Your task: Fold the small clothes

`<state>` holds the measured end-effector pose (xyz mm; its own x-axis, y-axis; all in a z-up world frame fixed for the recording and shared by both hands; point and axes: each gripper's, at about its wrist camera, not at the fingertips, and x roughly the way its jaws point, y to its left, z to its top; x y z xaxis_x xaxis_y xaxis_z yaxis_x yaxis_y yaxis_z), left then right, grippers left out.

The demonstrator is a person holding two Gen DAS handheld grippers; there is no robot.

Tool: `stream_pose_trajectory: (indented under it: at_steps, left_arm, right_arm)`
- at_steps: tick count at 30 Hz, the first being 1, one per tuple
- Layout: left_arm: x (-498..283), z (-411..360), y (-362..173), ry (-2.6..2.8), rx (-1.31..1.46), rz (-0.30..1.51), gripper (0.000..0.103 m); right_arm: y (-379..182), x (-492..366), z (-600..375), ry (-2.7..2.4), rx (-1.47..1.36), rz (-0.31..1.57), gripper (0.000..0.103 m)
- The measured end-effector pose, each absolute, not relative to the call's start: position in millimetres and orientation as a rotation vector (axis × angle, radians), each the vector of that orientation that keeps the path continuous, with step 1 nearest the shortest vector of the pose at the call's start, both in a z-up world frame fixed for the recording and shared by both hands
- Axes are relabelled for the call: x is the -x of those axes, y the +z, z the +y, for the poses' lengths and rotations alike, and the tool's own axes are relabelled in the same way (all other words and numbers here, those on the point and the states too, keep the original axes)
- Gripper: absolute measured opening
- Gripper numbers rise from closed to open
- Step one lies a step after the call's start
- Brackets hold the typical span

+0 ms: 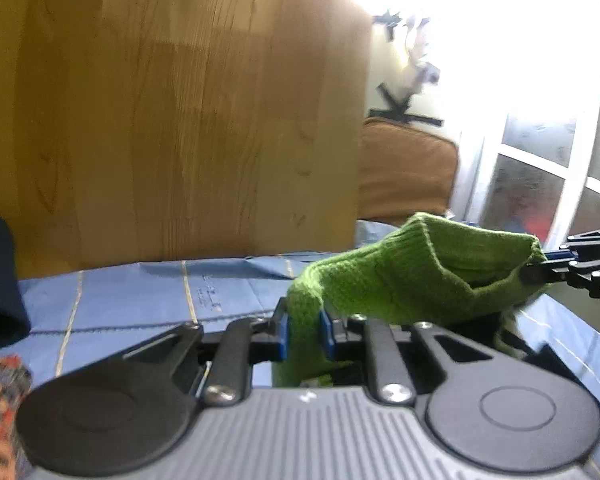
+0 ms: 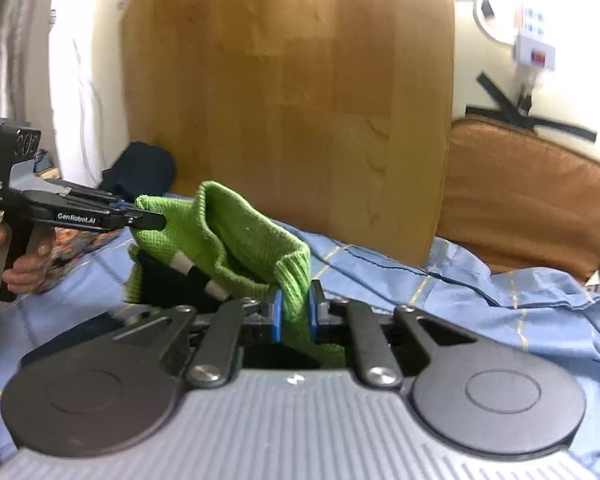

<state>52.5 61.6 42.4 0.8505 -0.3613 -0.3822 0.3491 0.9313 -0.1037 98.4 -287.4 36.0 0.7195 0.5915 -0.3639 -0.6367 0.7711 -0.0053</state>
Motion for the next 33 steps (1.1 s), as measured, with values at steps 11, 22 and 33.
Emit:
stream_pose_trajectory:
  at_steps: [11, 22, 33]
  left_arm:
    - [68.0, 56.6, 7.5, -0.434, -0.007, 0.403, 0.015]
    - [111.2, 53.0, -26.7, -0.431, -0.018, 0.431, 0.020]
    - [124.2, 111.1, -13.1, -0.433, 0.190, 0.414, 0.094]
  right_arm:
    - [-6.1, 15.8, -292.3, 0.627, 0.179, 0.298, 0.015]
    - [-58.7, 57.9, -275.2, 0.591, 0.214, 0.372, 0.016]
    - [-41.2, 67.5, -329.2, 0.755, 0.009, 0.438, 0.037]
